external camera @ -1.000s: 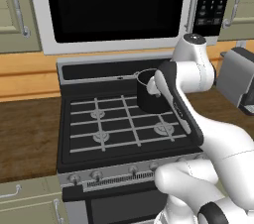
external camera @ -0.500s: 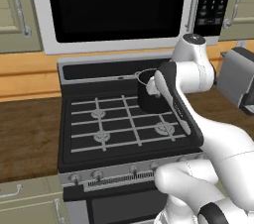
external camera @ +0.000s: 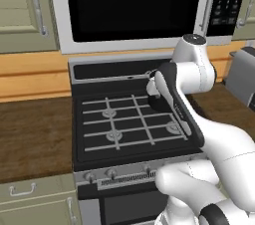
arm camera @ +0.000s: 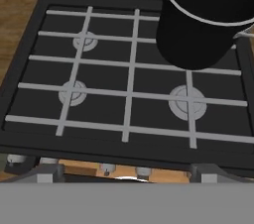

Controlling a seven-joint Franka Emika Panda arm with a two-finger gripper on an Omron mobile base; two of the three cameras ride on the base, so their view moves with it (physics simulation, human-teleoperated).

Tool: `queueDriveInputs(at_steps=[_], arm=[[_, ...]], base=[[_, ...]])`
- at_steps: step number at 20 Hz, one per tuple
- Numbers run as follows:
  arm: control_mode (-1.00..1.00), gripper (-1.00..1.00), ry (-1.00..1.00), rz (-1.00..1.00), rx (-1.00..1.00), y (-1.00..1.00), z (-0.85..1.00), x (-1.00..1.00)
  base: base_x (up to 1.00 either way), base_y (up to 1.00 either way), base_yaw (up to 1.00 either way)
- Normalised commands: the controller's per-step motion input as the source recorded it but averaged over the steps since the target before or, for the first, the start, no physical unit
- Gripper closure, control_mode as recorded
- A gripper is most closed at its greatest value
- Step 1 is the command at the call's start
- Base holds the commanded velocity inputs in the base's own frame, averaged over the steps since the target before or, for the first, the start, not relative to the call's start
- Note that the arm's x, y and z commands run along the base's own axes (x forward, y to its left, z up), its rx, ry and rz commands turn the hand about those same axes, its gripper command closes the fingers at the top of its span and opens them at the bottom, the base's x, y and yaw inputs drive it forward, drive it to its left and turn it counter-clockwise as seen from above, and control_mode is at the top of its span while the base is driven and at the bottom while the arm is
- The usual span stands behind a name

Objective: Turn off the rear right burner of the stove.

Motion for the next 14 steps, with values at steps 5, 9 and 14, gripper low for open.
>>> queueDriveInputs(at_steps=[5,9,14], arm=[[1.0,-1.0,0.0,0.0,0.0,0.0,0.0,0.0],[1.0,-1.0,0.0,0.0,0.0,0.0,0.0,0.0],[1.0,-1.0,0.0,0.0,0.0,0.0,0.0,0.0]], base=[[0.0,0.33,0.0],[0.0,0.36,0.0],[0.0,0.43,-0.01]])
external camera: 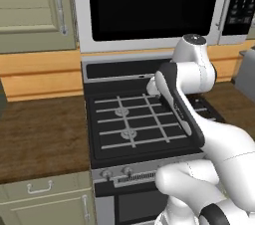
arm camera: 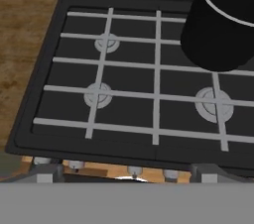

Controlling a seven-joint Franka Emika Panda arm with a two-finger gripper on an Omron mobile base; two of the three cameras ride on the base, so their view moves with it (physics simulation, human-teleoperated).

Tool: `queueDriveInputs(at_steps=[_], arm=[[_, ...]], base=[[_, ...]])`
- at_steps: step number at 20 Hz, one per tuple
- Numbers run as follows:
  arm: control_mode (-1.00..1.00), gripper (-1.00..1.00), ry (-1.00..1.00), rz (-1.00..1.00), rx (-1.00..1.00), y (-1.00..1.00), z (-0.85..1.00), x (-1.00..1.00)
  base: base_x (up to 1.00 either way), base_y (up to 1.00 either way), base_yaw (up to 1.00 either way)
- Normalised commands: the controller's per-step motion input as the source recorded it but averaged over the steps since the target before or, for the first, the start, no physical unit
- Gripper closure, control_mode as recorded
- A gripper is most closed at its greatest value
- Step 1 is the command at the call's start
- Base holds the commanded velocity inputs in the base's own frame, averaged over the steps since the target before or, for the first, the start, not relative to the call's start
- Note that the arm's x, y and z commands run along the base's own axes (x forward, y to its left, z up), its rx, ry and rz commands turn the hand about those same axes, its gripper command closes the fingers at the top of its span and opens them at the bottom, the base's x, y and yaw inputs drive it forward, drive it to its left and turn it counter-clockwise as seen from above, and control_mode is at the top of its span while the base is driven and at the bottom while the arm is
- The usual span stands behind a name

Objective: Turn off the rear right burner of the stove.

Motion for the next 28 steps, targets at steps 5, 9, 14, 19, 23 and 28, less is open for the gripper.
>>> queueDriveInputs(at_steps=[5,9,14,19,23,28], arm=[[1.0,-1.0,0.0,0.0,0.0,0.0,0.0,0.0],[-1.0,-1.0,0.0,0.0,0.0,0.0,0.0,0.0],[-1.0,-1.0,0.0,-0.04,0.07,-0.33,0.0,0.0],[-1.0,-1.0,0.0,-0.21,0.45,-1.0,-0.36,-0.16],[-1.0,-1.0,0.0,-0.22,0.46,-1.0,-0.54,-0.21],[-1.0,-1.0,0.0,-0.29,0.48,-1.0,-0.67,-0.24]], base=[[0.0,0.35,-0.02],[0.0,0.0,0.0],[0.0,0.0,0.0],[0.0,0.0,0.0],[0.0,0.0,0.0],[0.0,0.0,0.0]])
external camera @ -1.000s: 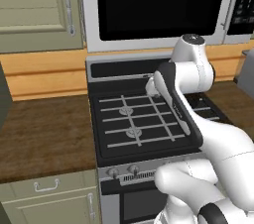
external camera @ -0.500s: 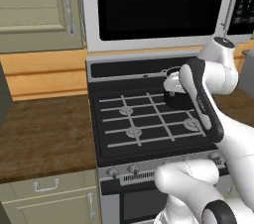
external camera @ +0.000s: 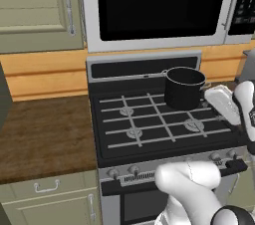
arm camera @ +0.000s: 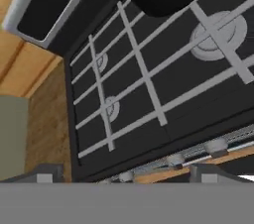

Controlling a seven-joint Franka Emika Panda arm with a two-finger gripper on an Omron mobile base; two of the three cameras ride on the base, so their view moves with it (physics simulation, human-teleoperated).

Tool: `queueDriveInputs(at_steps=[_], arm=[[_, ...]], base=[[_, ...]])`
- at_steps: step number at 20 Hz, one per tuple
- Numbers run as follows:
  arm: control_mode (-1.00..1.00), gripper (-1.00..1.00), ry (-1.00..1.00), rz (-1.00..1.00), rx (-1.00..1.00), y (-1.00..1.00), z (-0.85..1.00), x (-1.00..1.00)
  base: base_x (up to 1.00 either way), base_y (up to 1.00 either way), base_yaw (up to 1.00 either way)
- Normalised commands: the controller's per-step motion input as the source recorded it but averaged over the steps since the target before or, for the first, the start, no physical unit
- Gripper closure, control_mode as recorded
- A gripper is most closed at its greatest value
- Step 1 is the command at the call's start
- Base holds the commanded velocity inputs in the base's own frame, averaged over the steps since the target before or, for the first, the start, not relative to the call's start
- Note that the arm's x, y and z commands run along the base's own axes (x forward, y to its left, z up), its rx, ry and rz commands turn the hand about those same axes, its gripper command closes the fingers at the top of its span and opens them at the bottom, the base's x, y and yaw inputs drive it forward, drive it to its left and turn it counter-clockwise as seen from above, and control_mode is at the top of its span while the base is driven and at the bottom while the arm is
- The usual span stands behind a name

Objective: Turn off the rear right burner of the stove.

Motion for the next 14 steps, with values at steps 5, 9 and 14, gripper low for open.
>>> queueDriveInputs(at_steps=[5,9,14], arm=[[-1.0,-1.0,0.0,-0.38,0.54,-1.0,-0.67,-0.25],[-1.0,-1.0,-0.02,-0.46,0.42,-0.79,-0.66,-0.31],[-1.0,-1.0,-0.25,-0.36,0.12,-0.64,-0.81,-0.64]], base=[[0.0,0.0,0.0],[0.0,0.0,0.0],[0.0,0.0,0.0]])
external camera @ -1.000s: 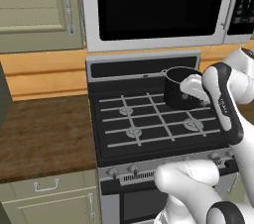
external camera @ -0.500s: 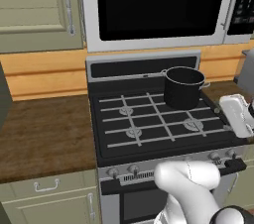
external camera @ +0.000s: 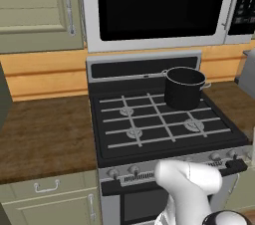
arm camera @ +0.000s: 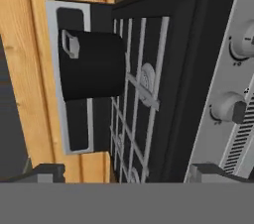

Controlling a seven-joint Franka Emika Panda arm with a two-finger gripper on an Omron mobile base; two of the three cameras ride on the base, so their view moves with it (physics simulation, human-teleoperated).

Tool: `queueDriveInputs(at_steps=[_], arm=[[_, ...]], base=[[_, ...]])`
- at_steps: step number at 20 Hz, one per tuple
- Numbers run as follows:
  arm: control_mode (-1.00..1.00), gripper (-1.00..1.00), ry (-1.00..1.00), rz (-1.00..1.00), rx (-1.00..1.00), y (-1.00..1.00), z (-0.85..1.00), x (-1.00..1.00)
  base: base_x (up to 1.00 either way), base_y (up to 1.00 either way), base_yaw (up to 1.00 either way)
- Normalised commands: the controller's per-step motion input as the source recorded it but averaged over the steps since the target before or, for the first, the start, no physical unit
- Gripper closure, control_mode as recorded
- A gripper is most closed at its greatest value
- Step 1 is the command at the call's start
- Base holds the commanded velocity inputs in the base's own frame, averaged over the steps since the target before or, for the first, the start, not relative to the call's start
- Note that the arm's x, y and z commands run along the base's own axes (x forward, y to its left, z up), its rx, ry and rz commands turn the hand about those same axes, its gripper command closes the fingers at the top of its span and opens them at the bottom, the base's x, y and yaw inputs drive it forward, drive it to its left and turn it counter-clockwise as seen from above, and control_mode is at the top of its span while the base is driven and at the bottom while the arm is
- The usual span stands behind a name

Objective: Turn off the rear right burner of the stove.

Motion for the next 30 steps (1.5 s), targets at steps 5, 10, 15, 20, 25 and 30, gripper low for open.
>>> queueDriveInputs(at_steps=[5,10,15,20,25,30], arm=[[-1.0,-1.0,-0.1,-0.04,-0.03,-0.07,-0.54,0.08],[-1.0,-1.0,0.0,0.0,-0.03,0.0,-0.61,0.11],[-1.0,-1.0,0.0,0.0,-0.05,-0.07,-0.84,0.0],[-1.0,-1.0,-0.07,0.0,0.0,-0.05,-0.45,0.28],[-1.0,-1.0,-0.05,0.0,0.0,-0.09,-0.27,0.31],[-1.0,-1.0,-0.06,0.01,0.0,-0.09,-0.27,0.2]], base=[[0.0,0.0,0.0],[0.0,0.0,0.0],[0.0,0.0,0.0],[0.0,0.0,0.0],[0.0,0.0,0.0],[0.0,0.0,0.0]])
